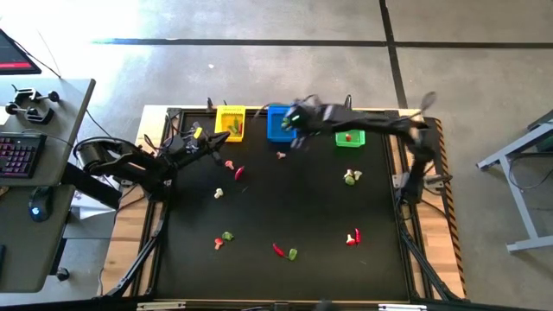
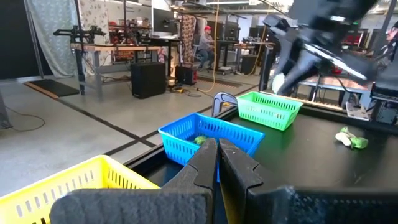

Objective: Sort produce into baskets
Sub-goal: Put the green mushroom into the green bin

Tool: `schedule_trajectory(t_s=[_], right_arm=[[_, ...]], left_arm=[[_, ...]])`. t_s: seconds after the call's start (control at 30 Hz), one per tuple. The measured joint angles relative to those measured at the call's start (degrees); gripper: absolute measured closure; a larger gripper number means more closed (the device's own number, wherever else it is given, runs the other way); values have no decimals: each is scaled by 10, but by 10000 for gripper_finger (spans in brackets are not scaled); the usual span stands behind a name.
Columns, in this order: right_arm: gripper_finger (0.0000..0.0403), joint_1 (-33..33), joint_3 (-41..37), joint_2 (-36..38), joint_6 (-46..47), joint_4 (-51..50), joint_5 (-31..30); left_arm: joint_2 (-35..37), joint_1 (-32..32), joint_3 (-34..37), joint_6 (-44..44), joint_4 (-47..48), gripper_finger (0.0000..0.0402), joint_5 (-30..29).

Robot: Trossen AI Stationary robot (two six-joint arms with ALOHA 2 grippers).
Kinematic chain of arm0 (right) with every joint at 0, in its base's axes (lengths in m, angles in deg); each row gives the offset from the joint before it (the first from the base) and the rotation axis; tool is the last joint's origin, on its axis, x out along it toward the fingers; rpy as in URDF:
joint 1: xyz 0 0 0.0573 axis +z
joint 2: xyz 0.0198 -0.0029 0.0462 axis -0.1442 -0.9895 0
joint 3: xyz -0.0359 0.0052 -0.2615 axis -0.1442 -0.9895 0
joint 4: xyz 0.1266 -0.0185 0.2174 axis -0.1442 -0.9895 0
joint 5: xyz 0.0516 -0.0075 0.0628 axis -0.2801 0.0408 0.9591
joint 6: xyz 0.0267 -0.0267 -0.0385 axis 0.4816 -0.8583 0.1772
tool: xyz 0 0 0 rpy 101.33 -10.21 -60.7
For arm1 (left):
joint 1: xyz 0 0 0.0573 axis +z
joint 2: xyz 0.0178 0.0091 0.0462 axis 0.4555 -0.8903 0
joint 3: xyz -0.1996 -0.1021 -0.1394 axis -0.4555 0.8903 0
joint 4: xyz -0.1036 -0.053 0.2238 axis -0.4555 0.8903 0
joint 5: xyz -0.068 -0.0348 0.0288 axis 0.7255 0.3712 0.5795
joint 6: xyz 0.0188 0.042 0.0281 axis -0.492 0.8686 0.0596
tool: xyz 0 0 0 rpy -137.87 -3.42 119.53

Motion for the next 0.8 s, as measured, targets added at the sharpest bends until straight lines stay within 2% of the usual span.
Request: schedule_trajectory(t_s=[0.23,0.4,0.5,0.6,0.8], right_arm=[[361,-134,-202,133,108,19,2],[361,-207,-303,156,128,87,41],[359,-234,-341,153,129,125,75],[343,-247,-364,150,138,143,64],[266,-247,-365,150,131,146,29]], left_arm=[[0,0,0,0,-1,401,0],[0,0,0,0,-2,401,0],[0,0,0,-1,-4,401,0],[0,0,0,-2,-3,401,0],[0,0,0,-2,-2,401,0]])
